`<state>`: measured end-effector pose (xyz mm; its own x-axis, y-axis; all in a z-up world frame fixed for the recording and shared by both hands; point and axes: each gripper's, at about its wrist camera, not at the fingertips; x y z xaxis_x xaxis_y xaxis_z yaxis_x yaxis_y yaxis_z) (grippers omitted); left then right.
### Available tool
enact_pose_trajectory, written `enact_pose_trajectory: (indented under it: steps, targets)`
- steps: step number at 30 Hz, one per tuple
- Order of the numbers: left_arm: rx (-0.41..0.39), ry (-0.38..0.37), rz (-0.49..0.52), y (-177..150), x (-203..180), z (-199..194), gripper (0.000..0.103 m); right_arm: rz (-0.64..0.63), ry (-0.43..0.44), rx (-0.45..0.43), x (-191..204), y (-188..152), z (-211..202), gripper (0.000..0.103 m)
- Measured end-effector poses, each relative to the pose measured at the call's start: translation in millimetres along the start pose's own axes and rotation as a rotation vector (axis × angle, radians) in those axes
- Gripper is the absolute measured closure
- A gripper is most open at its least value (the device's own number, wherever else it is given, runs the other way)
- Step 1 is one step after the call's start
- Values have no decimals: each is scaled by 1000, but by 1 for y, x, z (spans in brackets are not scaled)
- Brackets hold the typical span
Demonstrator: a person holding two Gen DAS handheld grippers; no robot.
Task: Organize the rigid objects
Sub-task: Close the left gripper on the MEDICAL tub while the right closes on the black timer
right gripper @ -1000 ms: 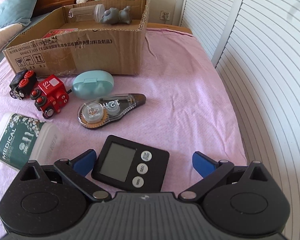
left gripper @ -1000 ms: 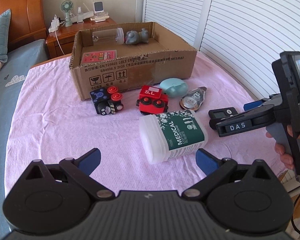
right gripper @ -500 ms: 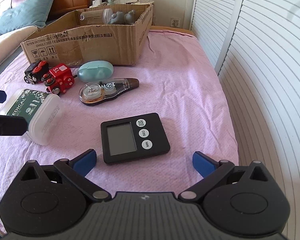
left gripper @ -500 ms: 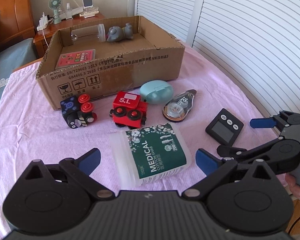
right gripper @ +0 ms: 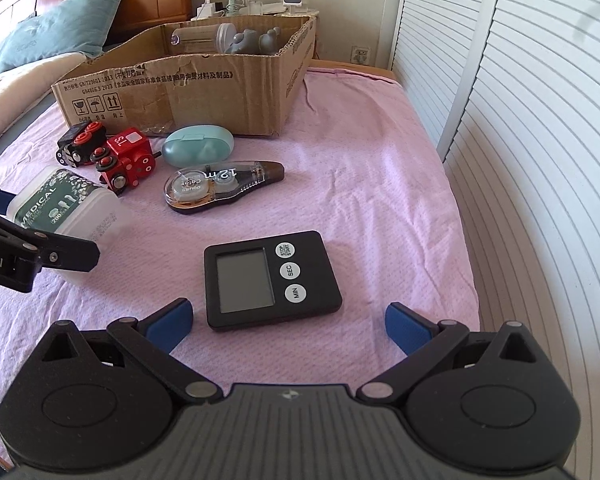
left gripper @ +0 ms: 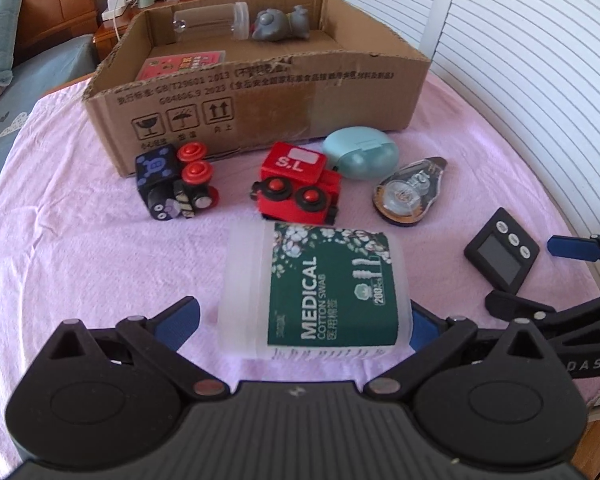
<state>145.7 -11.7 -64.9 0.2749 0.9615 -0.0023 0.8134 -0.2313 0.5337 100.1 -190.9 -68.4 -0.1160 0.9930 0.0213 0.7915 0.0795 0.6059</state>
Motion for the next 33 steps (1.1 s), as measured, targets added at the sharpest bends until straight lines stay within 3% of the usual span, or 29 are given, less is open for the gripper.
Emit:
enact_pose_trajectory:
  steps: [4,16,20,28,33]
  targets:
    - [-13,46,26,-9,6,0,1,-9,8,-9,0,-1,0,0]
    - [-70,9,95,-7,3,4,1,-72,56,4,4,8,8,0]
    - [-78,-1,92,-4,3,3,8,-98,76,2,9,12,11,0]
    - [-103,-17,103,5,3,-4,18,-123,102,-9,6,18,11,15]
    - [-120,-19,117,10,1,-7,18,-133,105,-12,7,19,9,25]
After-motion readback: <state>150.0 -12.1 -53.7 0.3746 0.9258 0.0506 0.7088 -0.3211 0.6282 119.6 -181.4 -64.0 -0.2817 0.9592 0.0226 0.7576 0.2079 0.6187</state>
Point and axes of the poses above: each gripper's, at about its wrist camera, not at the fingertips, and z roughly the way its jaws point, x to its left, y to its top, and after that the axes turned 8 degrees about z, right-handed
